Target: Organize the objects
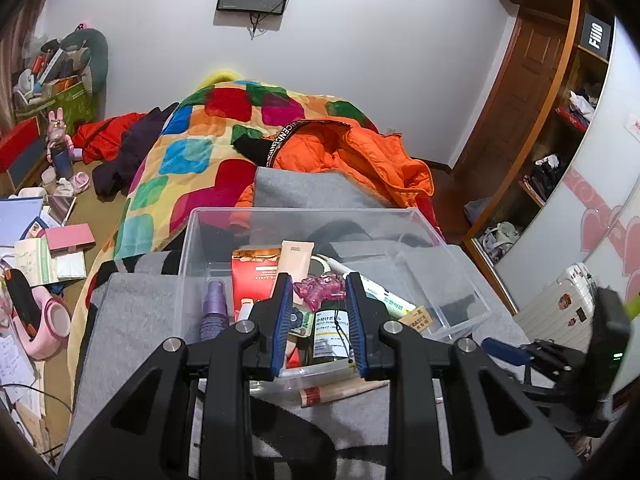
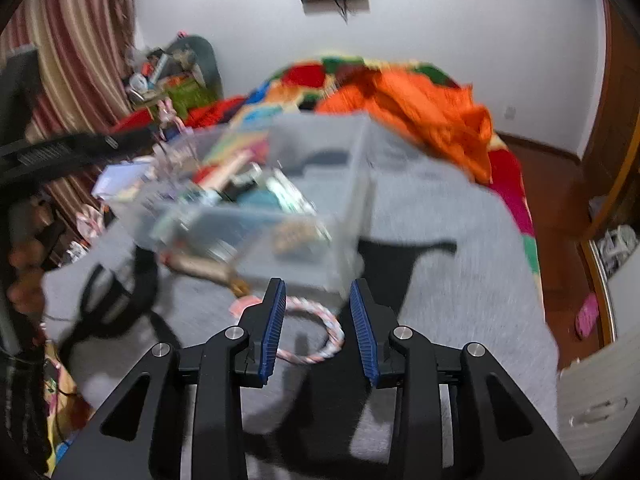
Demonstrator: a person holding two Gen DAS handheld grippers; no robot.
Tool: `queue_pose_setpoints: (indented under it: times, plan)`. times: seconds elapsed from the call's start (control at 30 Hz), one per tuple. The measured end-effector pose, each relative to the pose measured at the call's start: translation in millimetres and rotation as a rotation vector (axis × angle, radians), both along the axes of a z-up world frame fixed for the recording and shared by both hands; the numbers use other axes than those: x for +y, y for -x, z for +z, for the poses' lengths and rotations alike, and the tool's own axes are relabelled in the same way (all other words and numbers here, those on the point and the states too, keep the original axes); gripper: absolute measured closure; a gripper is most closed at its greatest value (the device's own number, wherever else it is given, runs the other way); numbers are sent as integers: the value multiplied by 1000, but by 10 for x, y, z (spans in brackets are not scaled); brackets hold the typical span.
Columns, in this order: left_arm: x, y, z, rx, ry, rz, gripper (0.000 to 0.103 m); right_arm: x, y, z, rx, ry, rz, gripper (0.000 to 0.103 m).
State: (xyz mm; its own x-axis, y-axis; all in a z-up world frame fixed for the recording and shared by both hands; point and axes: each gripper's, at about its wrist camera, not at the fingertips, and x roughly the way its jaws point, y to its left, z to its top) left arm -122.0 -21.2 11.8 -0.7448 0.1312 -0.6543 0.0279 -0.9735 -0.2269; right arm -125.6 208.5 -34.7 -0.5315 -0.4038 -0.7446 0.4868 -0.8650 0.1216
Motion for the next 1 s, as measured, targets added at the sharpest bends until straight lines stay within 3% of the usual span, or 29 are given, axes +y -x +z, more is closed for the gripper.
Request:
queue_pose_setpoints:
  times: [0.23,0.37,0.43,0.73,1.0]
  plan:
    - [27,138,-219,-70,45,6,77,-63,87,-331,-46,-73,-11,73]
    - [23,193,-370,-109,41,4,77,-95,-2,-323,-16,-90,8,93]
    - [29,215,-406,-118,44,2,77,-103,-24,-310,-11,-96,7,95]
    - [46,246,-477,-138,53,-7,76,6,-146,13,9,32,20,96]
    - [53,118,-313,-93,65,2,45,-77,-310,539,128,107,68,97]
